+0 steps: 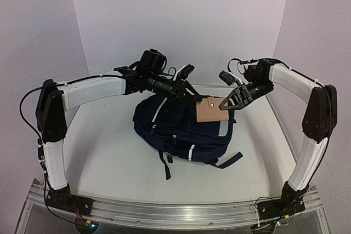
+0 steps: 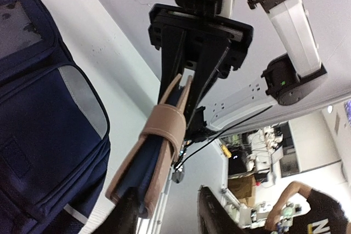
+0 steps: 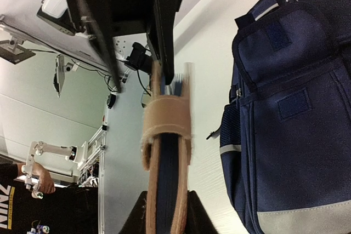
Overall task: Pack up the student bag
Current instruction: Pick up the personal item from the center of the board.
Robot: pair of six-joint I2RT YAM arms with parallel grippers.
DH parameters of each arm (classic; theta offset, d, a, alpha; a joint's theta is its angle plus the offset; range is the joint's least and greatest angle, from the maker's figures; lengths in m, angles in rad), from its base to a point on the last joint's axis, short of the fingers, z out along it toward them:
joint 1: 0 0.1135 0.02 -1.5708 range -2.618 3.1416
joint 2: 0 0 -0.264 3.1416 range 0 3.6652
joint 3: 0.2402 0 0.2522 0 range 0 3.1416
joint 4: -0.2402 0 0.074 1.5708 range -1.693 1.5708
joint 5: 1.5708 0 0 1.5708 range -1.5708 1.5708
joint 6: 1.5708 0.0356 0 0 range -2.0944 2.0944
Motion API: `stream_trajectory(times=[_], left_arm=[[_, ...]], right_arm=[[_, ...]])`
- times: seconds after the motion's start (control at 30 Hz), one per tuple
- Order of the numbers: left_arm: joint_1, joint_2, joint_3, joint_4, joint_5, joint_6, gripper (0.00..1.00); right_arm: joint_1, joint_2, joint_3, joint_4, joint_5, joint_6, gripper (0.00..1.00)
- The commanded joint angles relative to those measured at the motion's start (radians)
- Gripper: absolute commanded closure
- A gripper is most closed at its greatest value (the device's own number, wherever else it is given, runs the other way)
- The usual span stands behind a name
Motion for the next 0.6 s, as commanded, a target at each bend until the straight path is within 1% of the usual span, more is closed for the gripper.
stream_trajectory(times=[0.0, 0.1, 0.13, 0.2, 0.27, 0.33, 0.43, 0.5, 0.57], left_arm=[[0.002, -0.116, -0.065, 0.096, -0.061, -0.032, 0.48], [0.016, -0.199, -0.205, 0.181, -0.146, -0.088, 0.34], [0.016, -0.219, -0.238, 0.205, -0.183, -0.100, 0.28], [0.016, -0.247, -0.309, 0.250, -0.231, -0.122, 0.23], [0.014, -0.235, -0.332, 0.301, -0.238, -0.147, 0.20], [0.004, -0.205, -0.314, 0.296, -0.240, -0.143, 0.15], [-0.019, -0.168, -0.276, 0.276, -0.243, -0.100, 0.13], [-0.022, -0.153, -0.270, 0.302, -0.216, -0.098, 0.16], [-0.022, -0.143, -0.268, 0.328, -0.187, -0.099, 0.21]], right_arm=[[0.006, -0.022, 0.021, -0.185, -0.040, 0.006, 0.94], [0.001, -0.023, 0.050, -0.183, -0.051, 0.028, 1.00], [-0.001, -0.025, 0.060, -0.181, -0.058, 0.033, 1.00], [-0.004, -0.026, 0.080, -0.178, -0.072, 0.045, 1.00], [-0.005, -0.027, 0.081, -0.177, -0.093, 0.058, 1.00], [-0.007, -0.029, 0.073, -0.176, -0.115, 0.066, 1.00], [-0.006, -0.035, 0.057, -0.177, -0.141, 0.070, 1.00], [-0.006, -0.038, 0.052, -0.176, -0.147, 0.070, 1.00], [-0.008, -0.039, 0.048, -0.175, -0.149, 0.070, 1.00]])
